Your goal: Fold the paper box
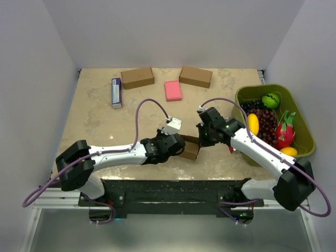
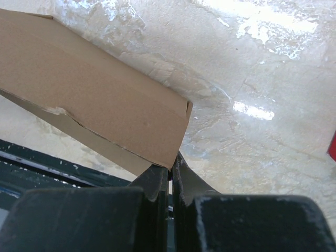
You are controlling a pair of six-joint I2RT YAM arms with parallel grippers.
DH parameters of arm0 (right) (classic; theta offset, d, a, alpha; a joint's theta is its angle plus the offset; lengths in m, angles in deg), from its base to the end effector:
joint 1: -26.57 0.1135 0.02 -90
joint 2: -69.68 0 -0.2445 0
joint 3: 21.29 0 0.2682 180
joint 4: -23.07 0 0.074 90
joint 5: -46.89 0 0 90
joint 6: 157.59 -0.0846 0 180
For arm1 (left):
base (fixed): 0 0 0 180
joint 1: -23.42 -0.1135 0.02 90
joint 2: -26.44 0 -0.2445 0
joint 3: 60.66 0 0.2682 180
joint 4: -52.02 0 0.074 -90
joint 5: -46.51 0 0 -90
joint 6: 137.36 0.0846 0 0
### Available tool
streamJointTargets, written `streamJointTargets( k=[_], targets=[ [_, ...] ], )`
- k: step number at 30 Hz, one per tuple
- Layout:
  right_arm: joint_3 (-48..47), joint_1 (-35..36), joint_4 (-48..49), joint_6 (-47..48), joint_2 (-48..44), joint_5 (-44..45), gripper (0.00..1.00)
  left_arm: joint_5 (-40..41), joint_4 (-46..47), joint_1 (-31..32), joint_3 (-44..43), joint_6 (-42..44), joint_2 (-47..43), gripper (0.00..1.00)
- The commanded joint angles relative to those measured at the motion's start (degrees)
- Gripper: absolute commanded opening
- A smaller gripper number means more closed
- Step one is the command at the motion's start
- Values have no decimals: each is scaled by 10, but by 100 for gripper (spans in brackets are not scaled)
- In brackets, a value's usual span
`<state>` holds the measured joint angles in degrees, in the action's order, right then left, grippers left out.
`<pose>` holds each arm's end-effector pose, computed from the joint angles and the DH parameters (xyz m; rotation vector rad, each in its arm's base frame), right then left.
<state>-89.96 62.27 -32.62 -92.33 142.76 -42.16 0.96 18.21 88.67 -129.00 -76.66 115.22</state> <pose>0.2406 0.1712 0.1893 -0.2484 2.6506 0.3387 0.1981 -0.2882 0.1552 0.3979 2.1536 0.0875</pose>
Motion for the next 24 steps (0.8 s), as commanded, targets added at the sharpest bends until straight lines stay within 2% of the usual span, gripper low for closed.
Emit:
streamJointTargets(
  k=[1,10,14,24],
  targets=[
    [32,42,34,-65,-19,12,0,-190,-9,13,14,-26,39,0],
    [95,71,94,-144,-93,45,0,-200,0,13,11,-28,25,0],
    [110,96,107,-164,-97,63,0,-205,7,13,7,-24,26,0],
    [121,145,80,-180,-115,100,1,-192,-11,8,-7,-17,17,0]
  ],
)
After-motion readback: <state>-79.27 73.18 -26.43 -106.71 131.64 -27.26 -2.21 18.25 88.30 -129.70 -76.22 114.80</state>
